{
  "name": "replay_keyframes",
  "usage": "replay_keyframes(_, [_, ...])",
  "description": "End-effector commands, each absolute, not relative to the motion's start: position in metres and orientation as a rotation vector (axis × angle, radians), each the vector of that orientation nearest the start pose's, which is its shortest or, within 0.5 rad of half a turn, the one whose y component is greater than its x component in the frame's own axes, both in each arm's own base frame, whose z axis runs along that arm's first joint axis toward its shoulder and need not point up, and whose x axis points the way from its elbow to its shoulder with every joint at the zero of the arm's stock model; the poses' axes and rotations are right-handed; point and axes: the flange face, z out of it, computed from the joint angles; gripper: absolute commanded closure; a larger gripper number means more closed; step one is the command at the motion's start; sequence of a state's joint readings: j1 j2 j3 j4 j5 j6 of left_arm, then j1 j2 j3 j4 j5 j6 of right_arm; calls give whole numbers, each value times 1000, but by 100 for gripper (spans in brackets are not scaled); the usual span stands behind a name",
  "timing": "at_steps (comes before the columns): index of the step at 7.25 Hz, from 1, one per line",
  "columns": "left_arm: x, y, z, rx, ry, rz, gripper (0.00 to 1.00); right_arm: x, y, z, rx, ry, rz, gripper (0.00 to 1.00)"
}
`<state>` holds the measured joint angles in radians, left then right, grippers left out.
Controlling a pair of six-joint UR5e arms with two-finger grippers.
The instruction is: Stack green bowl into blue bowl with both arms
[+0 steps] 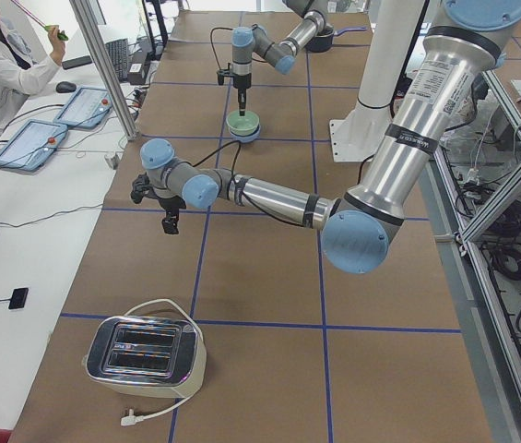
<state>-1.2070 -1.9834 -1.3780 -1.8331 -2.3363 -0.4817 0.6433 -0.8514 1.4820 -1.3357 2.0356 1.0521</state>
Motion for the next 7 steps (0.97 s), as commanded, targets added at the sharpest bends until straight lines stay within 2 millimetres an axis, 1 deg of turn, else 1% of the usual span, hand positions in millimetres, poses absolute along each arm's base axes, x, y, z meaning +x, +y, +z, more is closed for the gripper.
replay_keyframes(1, [180,-654,484,110,871,74,3,-531,-507,232,103,-950,-88,88])
replay_keyframes(7, [181,-653,484,109,871,75,3,-531,-507,233,103,-949,-89,86])
